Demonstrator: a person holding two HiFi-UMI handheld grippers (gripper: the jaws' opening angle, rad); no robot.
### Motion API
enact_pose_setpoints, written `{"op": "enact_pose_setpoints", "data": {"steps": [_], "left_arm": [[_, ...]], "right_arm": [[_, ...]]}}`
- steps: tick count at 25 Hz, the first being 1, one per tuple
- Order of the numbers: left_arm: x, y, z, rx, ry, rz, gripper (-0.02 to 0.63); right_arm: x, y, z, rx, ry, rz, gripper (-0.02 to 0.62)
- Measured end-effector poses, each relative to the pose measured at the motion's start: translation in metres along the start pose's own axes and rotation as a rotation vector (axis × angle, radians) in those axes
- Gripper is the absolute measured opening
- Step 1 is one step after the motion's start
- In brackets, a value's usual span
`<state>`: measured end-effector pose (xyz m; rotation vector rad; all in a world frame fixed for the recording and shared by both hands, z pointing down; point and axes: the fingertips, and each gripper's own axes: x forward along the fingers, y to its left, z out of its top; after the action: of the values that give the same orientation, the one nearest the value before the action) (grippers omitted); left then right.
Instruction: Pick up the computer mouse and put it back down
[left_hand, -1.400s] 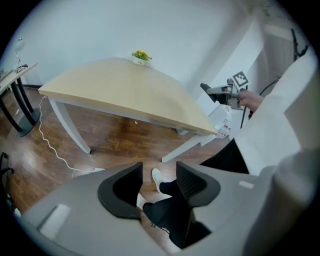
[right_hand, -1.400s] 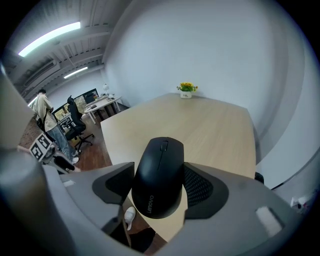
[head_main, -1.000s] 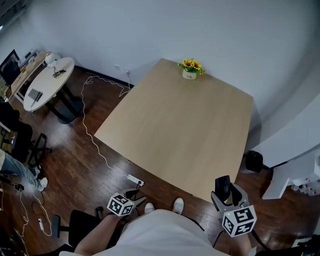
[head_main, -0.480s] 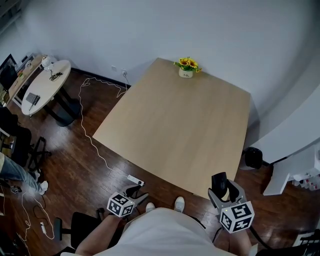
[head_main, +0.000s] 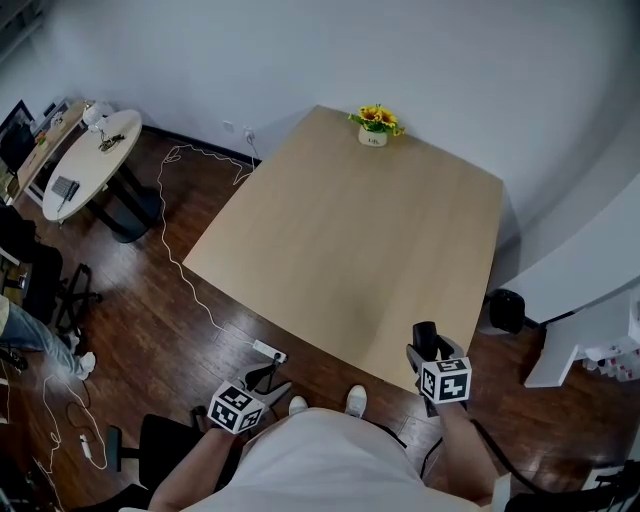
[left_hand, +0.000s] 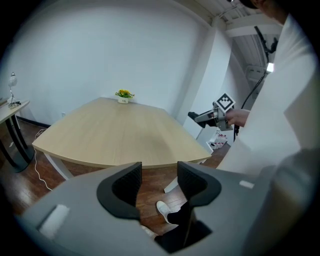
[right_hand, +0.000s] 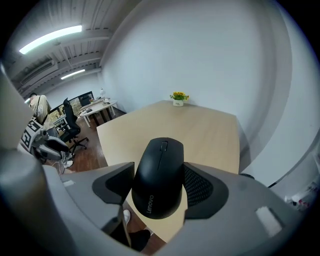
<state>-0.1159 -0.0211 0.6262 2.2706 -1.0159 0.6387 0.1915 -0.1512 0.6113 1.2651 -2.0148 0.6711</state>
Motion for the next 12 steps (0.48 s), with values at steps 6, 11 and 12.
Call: {"op": "enact_pose_setpoints", "data": {"steps": [6, 11, 12], "left_arm": [[0.0, -0.011, 0.002, -0.001, 0.016, 0.016, 0.206], [-0.004, -0.016, 0.001, -0.026, 0.019, 0.027, 0.206], [-0.005, -0.016, 0.0, -0.027, 0.023, 0.027, 0.206]], "right_arm": [[0.116, -0.02, -0.042, -0.041, 0.156, -0.044, 0.307], [0.151, -0.021, -0.062, -0.084, 0.178, -0.073, 0.31], [0.152, -0.021, -0.065, -0.075, 0.177, -0.07, 0.313]]}}
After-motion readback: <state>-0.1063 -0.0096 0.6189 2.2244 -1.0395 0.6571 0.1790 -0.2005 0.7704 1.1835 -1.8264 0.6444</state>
